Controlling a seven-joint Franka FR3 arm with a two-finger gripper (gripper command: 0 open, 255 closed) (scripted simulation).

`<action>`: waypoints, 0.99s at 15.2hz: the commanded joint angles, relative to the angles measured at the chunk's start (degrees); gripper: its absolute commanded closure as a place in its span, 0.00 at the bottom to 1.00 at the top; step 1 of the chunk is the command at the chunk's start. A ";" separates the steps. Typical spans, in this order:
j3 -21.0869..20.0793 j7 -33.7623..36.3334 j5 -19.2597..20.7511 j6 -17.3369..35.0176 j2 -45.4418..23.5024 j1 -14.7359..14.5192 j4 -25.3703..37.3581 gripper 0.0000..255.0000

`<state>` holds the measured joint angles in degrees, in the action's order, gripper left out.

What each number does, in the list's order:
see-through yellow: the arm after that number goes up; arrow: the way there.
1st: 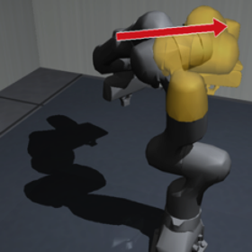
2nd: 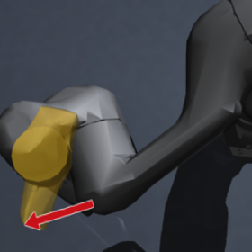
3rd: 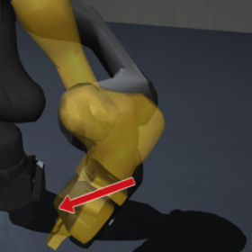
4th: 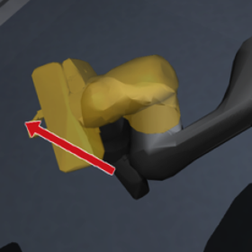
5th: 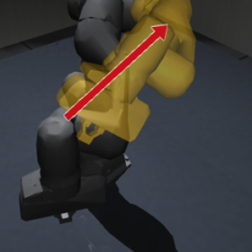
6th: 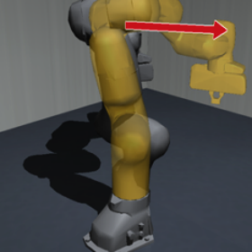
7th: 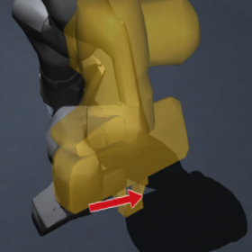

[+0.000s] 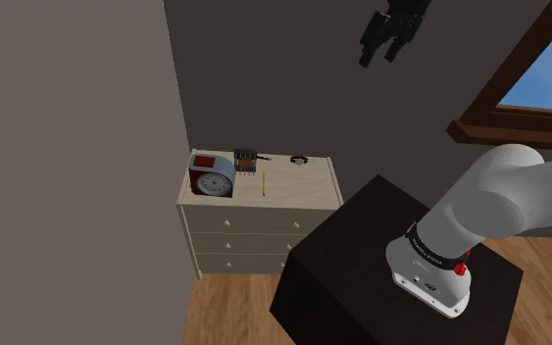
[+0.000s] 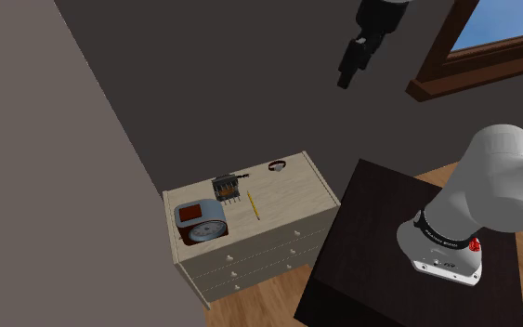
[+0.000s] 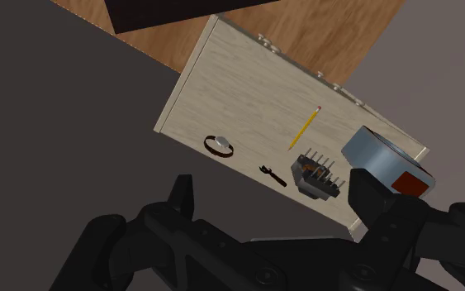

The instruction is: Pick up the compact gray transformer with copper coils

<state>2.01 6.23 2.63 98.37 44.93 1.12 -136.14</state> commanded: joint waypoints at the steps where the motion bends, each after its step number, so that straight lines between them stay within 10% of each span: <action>1: 0.00 0.00 0.00 0.00 0.00 0.00 0.00 0.00; 15: -3.24 5.30 -3.05 22.33 -24.39 -2.03 -1.89 0.00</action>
<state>-0.82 10.91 -0.16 119.09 22.42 -0.66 -138.07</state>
